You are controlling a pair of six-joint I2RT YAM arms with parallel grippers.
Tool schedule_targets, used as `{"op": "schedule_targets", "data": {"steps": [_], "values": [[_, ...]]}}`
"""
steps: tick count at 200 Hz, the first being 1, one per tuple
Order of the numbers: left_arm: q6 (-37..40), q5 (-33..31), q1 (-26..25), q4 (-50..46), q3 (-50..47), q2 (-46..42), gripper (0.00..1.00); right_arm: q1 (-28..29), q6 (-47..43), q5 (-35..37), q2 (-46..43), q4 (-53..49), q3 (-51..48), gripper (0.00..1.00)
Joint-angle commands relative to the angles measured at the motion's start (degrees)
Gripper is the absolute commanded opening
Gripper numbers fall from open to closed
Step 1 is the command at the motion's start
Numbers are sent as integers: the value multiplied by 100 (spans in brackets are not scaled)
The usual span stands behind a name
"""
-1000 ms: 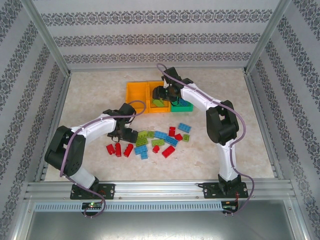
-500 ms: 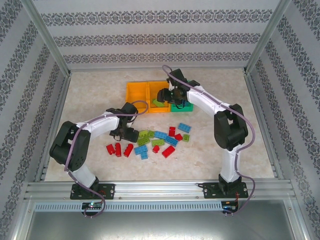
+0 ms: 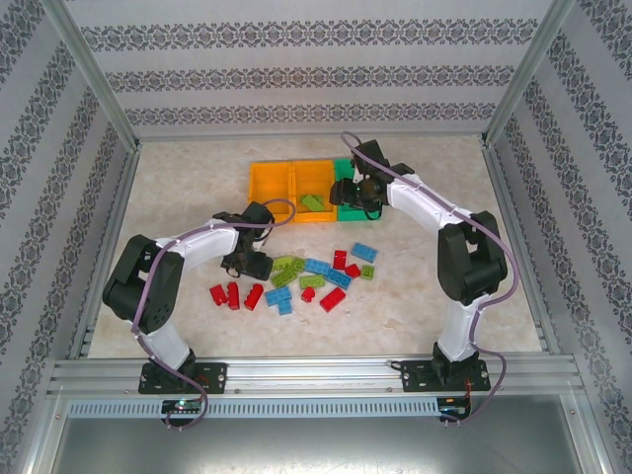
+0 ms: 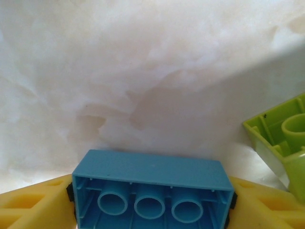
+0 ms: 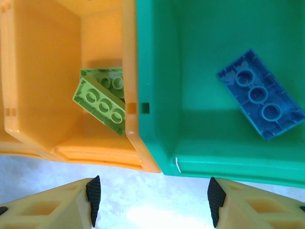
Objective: Sort the legos into containers by color
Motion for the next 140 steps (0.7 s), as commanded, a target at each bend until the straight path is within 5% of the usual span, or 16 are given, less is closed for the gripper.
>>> {"op": "schedule_targets", "data": {"steps": [1, 18, 111, 140], "values": [[17, 46, -50, -72, 167, 98, 65, -36, -68, 177, -320, -15, -195, 64], [-39, -50, -46, -121, 156, 77, 57, -107, -59, 200, -445, 48, -351, 64], [-401, -440, -48, -798, 947, -323, 57, -1097, -156, 271, -1539, 261, -1535, 65], [-376, 90, -45, -714, 1527, -345, 57, -1446, -217, 260, -1850, 303, -1892, 66]]}}
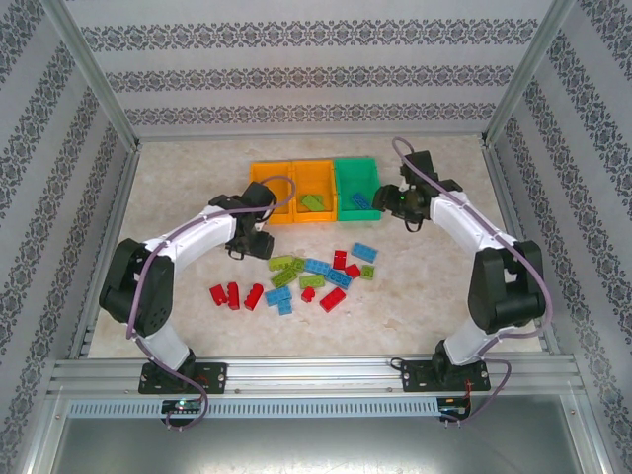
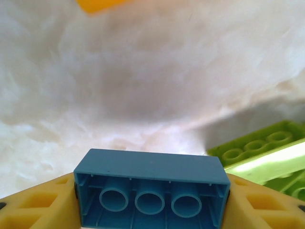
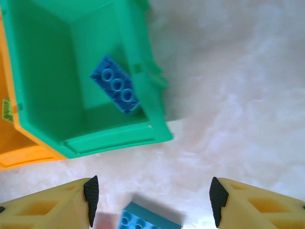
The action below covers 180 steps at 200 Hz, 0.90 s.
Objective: Sort the legos into containers by color
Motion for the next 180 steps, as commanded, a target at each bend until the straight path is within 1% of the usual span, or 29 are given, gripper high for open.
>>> {"op": "schedule_targets", "data": {"steps": [1, 36, 71, 82, 103, 125, 156, 180], "values": [[-109, 337, -44, -196, 472, -183, 57, -204, -155, 84, -332, 107, -281, 66], [-369, 1730, -118, 538, 1271, 267, 57, -433, -169, 28, -525, 177, -670, 66], [-757, 2622, -290, 1335, 2134, 1085, 57, -466, -125, -124, -730, 330, -1108, 67], [-820, 2782, -370, 1407, 2522, 1403, 57, -466, -98, -152, -786, 355, -1239, 67], [-818, 2859, -543, 1365, 3405, 2043, 57, -466, -28, -206, -870, 421, -1503, 66], [-868, 3035, -588, 1461, 4128, 2669, 57, -463, 35, -251, -983, 480, -1738, 66], [-1117, 3338, -597, 1658, 4769, 3201, 57, -466, 50, -213, -1179, 494, -1958, 67], [-1259, 3369, -597, 1522, 5297, 3626, 58, -466, 70, -222, -1191, 493, -2021, 67]]}}
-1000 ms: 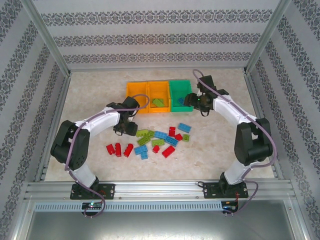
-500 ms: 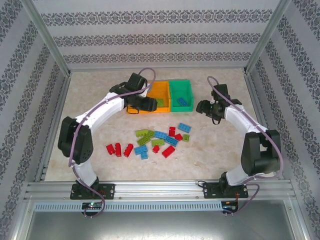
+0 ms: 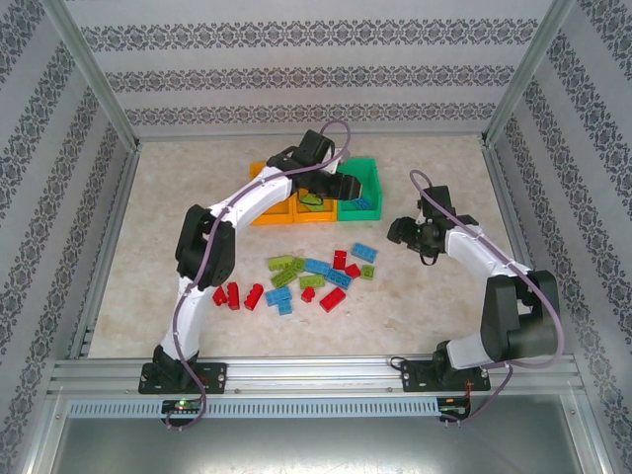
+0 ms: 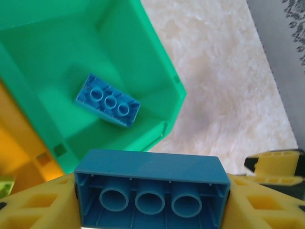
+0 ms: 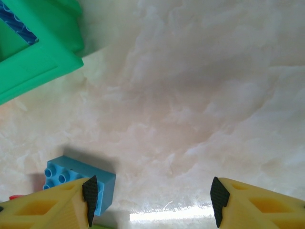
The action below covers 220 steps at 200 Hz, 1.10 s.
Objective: Sort the legos into containers by color
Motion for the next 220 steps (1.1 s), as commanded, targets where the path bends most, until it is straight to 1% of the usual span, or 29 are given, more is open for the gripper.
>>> {"op": "schedule_targets", "data": {"steps": [1, 35, 55, 86, 95, 101, 106, 109, 111, 144, 176, 206, 220], "values": [[-285, 237, -9, 110, 571, 314, 59, -42, 106, -50, -132, 94, -90, 67], [-551, 142, -9, 121, 1028, 752, 63, -24, 206, -152, -144, 218, -178, 67], [-659, 41, -13, 113, 1208, 922, 67, 9, 192, -225, -166, 224, -206, 67], [-790, -48, -13, 280, 1258, 998, 76, 320, 237, -129, -208, -62, -147, 68], [-810, -44, -17, 318, 1258, 982, 79, 459, 349, -72, -228, -126, -129, 69], [-807, -62, -33, 330, 1258, 957, 84, 555, 435, -26, -236, -161, -118, 69], [-790, -87, -48, 323, 1256, 936, 92, 649, 521, 6, -237, -191, -105, 69], [-771, -105, -56, 323, 1254, 925, 98, 706, 576, 32, -230, -199, -94, 69], [-764, -116, -62, 317, 1257, 917, 100, 744, 612, 45, -230, -209, -88, 69], [-702, -170, -131, 278, 1212, 751, 100, 1257, 1328, 215, 25, -256, 61, 70], [-701, -314, -172, 373, 889, 332, 100, 1741, 1911, 494, 341, -244, 282, 72], [-565, -595, -169, 228, 577, -110, 100, 1954, 2171, 616, 721, -276, 522, 74], [-453, -767, -169, 244, 248, -370, 100, 2010, 2242, 636, 880, -286, 580, 74]]}}
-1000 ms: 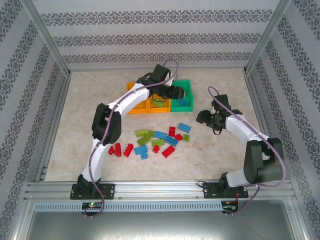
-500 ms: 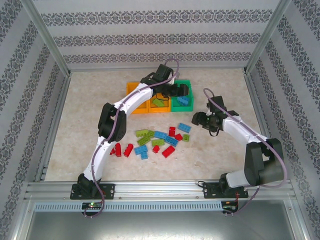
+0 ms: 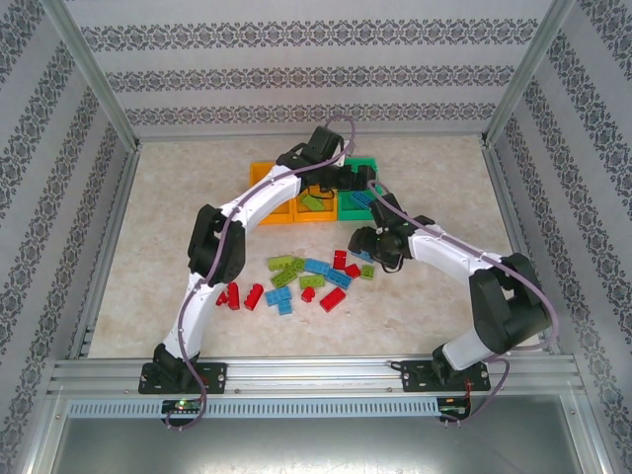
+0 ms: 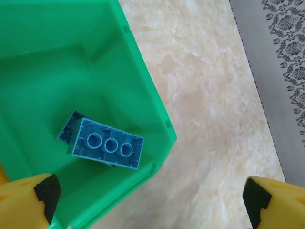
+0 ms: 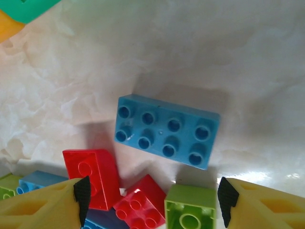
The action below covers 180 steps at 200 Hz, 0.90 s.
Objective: Sort the legos into containers by color
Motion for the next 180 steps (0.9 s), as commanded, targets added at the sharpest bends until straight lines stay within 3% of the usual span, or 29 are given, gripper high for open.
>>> {"op": "schedule_targets", "data": {"steps": [1, 71, 180], "values": [[239, -367, -45, 21, -334, -717, 100, 82, 384, 263, 261, -144, 205, 74], [504, -993, 21, 97, -1700, -1609, 100, 118, 376, 389, 861, -318, 632, 76], [543, -1249, 293, 307, -2970, -2465, 100, 58, -231, 774, 1632, -1073, 1385, 73]]}}
